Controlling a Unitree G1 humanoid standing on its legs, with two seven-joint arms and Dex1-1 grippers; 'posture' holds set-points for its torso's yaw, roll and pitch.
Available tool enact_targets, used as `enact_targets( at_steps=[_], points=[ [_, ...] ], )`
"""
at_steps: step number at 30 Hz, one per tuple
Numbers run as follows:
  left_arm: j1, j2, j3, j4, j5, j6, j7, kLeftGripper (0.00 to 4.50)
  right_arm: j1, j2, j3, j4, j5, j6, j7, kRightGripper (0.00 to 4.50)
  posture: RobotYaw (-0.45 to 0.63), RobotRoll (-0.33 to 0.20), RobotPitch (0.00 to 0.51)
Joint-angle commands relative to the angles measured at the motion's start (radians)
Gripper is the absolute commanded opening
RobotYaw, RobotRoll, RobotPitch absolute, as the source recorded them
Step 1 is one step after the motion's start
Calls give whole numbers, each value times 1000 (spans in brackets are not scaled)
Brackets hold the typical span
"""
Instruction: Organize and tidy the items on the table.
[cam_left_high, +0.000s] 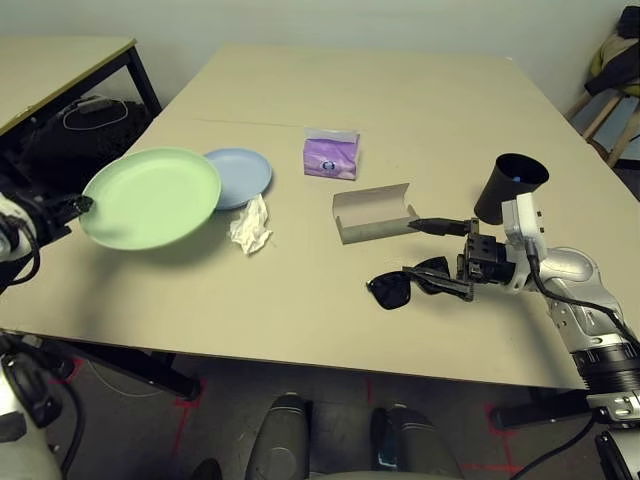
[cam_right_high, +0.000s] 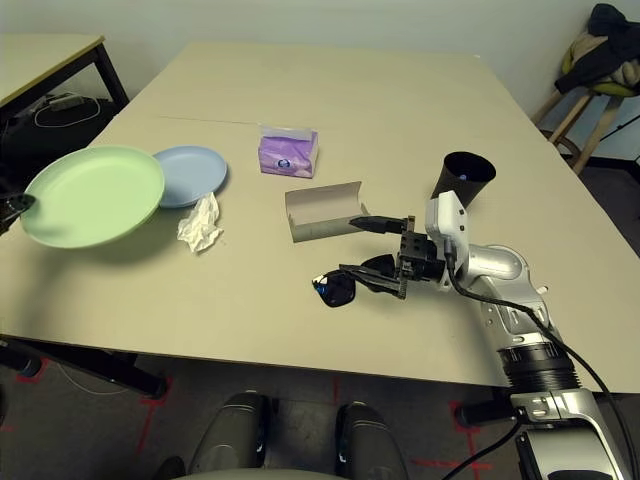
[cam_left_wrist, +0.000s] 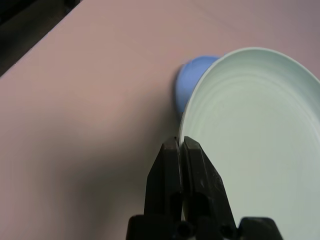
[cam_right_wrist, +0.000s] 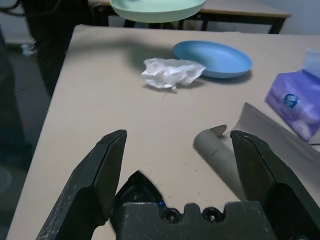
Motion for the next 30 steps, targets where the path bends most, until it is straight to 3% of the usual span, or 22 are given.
enact_targets(
  at_steps=[1, 7, 13, 18, 24, 27, 30],
  points=[
    [-54, -55, -26, 49, 24, -53, 63, 14, -2, 6, -28, -27, 20, 45, -51, 4500, 211, 0, 45],
    [-152, -151, -60, 183, 56, -188, 152, 14, -1, 16, -36, -50, 37, 84, -94, 4500, 207, 0, 43],
    [-284, -271, -21, 429, 87, -504, 367, 14, 16, 31, -37, -73, 50, 95, -117, 4500, 205, 0, 43],
    [-360, -294, -33, 592, 97, -682, 438, 14, 35, 28, -42, -100, 55, 102, -130, 4500, 182, 0, 44],
    [-383, -295, -66, 692, 120, -751, 443, 14, 58, 23, -55, -131, 59, 109, -148, 4500, 154, 0, 42],
    [-381, -290, -84, 709, 130, -752, 439, 756, 65, 22, -59, -139, 60, 112, -152, 4500, 156, 0, 43],
    [-376, -286, -96, 708, 130, -741, 426, 1815, 67, 21, -59, -140, 59, 111, -154, 4500, 161, 0, 43]
  ],
)
